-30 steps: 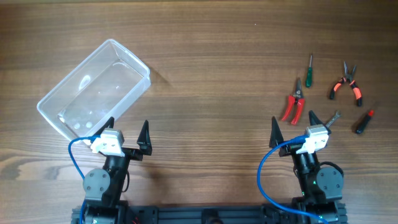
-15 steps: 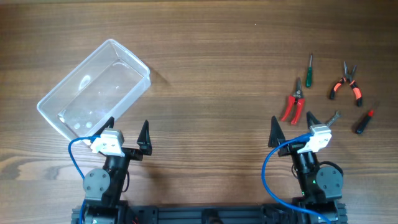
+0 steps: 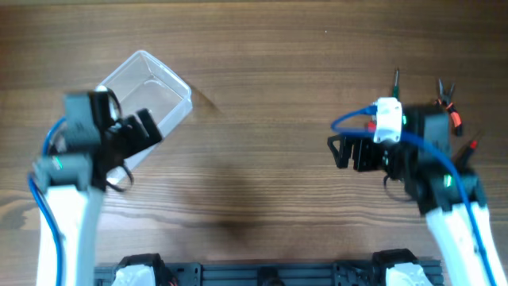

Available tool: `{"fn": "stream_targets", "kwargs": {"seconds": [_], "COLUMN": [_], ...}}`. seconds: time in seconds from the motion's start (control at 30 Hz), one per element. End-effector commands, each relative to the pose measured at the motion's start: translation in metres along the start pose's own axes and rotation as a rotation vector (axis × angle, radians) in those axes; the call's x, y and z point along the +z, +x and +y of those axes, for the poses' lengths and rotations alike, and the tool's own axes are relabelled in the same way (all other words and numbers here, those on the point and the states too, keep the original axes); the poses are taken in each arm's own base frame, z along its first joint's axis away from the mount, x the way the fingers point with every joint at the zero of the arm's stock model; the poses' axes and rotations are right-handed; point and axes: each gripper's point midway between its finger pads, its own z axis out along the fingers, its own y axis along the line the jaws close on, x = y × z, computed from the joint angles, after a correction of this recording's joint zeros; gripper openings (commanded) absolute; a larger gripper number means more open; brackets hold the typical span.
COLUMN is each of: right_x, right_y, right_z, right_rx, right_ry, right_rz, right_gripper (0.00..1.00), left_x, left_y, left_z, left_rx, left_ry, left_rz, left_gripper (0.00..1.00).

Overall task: Pack container
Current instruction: 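Grasp the clear container's edge with the left gripper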

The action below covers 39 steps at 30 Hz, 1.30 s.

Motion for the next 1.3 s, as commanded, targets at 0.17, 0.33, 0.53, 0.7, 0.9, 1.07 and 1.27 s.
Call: {"fn": "stream_targets", "kwargs": {"seconds": [0.17,0.33,0.53,0.7,0.9,1.07,1.27], "right_x": [0.021,0.033,0.033,0.032,0.032,0.032,0.031], "right_y": [-0.004,-0.014,-0.019,-0.018,-0.016,-0.015,-0.015], "right_z": [-0.01,-0.019,-0.026,-0.029,-0.029,-0.029,-0.029], "right_rx": [0.111,0.099,0.087,0.086,0.089,0.09,0.09], "right_ry": [0.067,0.101,0.143,0.159,0.16,0.16,0.161], "right_rz": [0.291,0.267,0.244,0.246,0.256,0.258,0.261], "right_gripper": [1.0,1.0,1.0,1.0,1.0,1.0,0.99], "left_x": [-0.007,0.001,0.055,0.117,0.154,0.154,0.153], "left_y": [-0.034,-0.061,-0.05,-0.025,-0.006,-0.006,-0.004], "left_z": [0.058,0.105,0.144,0.156,0.162,0.162,0.161], "left_rx": [-0.349,-0.484,-0.58,-0.597,-0.604,-0.604,-0.605], "left_ry": [-0.106,-0.154,-0.227,-0.267,-0.287,-0.287,-0.29], "left_rz": [0.125,0.039,0.199,0.386,0.489,0.489,0.5], "left_gripper": [1.0,1.0,1.0,1.0,0.83,0.75,0.52]}}
